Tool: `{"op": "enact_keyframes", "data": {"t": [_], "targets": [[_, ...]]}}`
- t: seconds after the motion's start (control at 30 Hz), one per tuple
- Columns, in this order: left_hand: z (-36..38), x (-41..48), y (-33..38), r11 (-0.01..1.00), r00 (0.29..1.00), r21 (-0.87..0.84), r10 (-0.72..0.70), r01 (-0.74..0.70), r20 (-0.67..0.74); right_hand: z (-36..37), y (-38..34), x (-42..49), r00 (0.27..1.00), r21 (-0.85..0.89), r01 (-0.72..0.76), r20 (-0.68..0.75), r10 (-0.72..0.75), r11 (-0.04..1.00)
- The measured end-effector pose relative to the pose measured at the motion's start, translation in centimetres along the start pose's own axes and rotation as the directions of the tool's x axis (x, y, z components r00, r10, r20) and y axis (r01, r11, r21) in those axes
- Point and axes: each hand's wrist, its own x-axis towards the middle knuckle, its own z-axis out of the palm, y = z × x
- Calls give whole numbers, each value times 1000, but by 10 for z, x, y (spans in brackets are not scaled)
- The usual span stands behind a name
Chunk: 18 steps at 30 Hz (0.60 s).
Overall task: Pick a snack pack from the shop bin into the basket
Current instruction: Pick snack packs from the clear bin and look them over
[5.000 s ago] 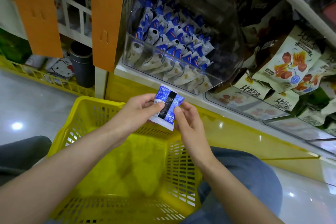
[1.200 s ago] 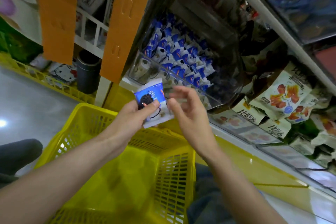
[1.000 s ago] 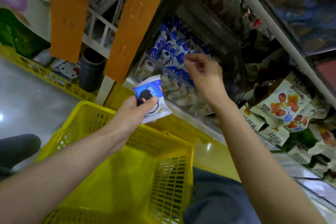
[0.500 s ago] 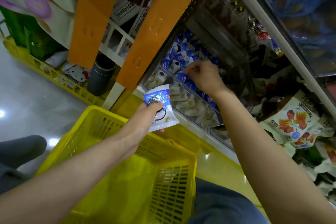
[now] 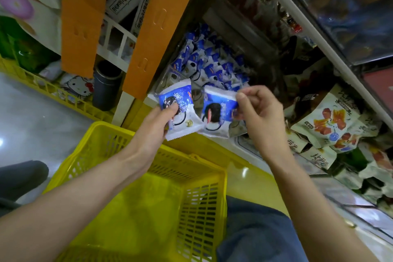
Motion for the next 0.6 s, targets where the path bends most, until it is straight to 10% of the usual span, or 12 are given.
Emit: {"op": "enact_keyframes", "data": {"t": [0.33,0.6], "targets": [[6,-19,-4,996,968,85,-50,30,246,24,16,-21,950,171,-254,228,213,952],[1,-17,1,923,902,383,-128,-44,413,23,10,-21,849,-34,-246,475,232,969]]}}
